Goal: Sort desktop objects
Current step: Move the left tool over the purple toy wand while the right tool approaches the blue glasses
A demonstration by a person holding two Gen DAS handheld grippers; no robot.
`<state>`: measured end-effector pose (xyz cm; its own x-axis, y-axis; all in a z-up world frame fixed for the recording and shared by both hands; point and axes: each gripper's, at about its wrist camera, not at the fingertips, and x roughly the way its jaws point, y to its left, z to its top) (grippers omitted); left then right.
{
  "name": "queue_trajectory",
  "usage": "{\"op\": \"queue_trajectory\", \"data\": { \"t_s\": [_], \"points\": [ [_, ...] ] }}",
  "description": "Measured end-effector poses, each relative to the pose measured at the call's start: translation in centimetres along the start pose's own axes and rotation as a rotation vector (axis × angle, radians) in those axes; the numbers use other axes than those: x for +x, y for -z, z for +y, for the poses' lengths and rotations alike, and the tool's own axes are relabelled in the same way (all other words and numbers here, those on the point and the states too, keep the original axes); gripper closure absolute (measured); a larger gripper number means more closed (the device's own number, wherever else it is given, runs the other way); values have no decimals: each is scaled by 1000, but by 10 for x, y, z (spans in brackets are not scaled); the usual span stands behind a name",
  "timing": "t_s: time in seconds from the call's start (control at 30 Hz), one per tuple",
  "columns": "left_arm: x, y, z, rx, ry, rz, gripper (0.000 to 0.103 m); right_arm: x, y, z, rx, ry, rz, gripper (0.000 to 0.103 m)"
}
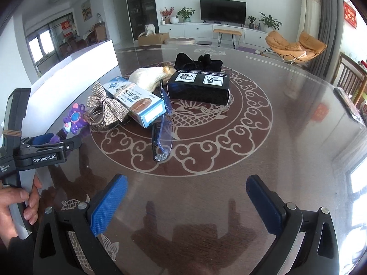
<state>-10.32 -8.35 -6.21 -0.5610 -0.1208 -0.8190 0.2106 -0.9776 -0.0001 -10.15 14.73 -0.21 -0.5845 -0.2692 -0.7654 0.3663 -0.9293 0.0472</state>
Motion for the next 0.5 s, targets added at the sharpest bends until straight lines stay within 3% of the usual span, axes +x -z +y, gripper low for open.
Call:
{"op": "queue_trajectory", "data": {
  "t_s": [0.33,0.5],
  "points": [
    [-1,0,1,0,0,0,0,64,-34,38,-176,32,108,0],
    [0,0,0,0,-1,0,0,73,-32,28,-99,-5,120,0]
  ]
}}
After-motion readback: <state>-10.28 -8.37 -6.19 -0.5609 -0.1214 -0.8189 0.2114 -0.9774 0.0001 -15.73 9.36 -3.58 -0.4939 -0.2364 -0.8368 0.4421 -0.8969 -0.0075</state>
